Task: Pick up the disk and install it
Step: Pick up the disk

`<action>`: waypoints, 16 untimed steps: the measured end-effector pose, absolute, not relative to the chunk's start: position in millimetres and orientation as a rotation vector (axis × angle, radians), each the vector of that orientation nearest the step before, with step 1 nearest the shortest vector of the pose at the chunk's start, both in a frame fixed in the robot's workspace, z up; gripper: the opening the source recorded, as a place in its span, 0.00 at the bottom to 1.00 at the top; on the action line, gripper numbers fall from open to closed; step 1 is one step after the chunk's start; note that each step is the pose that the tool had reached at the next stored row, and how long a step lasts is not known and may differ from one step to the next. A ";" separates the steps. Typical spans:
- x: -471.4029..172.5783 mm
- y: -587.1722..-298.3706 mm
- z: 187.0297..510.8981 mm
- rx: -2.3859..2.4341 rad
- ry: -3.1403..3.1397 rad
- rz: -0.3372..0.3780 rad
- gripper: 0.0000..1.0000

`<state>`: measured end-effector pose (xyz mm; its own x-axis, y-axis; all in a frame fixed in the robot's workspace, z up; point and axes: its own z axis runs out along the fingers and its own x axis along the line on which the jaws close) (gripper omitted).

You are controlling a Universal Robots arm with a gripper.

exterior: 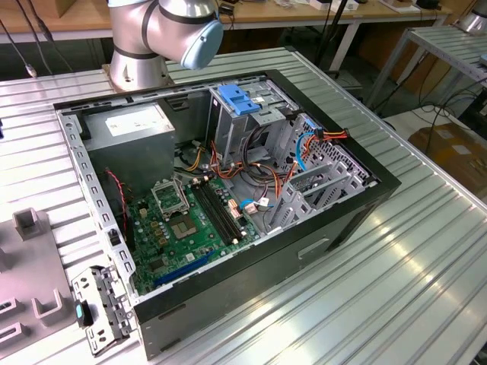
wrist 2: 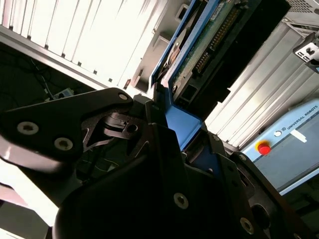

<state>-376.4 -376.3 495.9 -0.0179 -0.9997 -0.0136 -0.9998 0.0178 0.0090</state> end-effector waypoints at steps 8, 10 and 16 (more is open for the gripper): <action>-367.9 -376.3 501.9 -2.199 2.239 0.025 0.37; -360.9 -376.3 501.9 -2.199 2.239 0.024 0.37; -339.1 -376.3 501.9 -2.199 2.240 0.023 0.37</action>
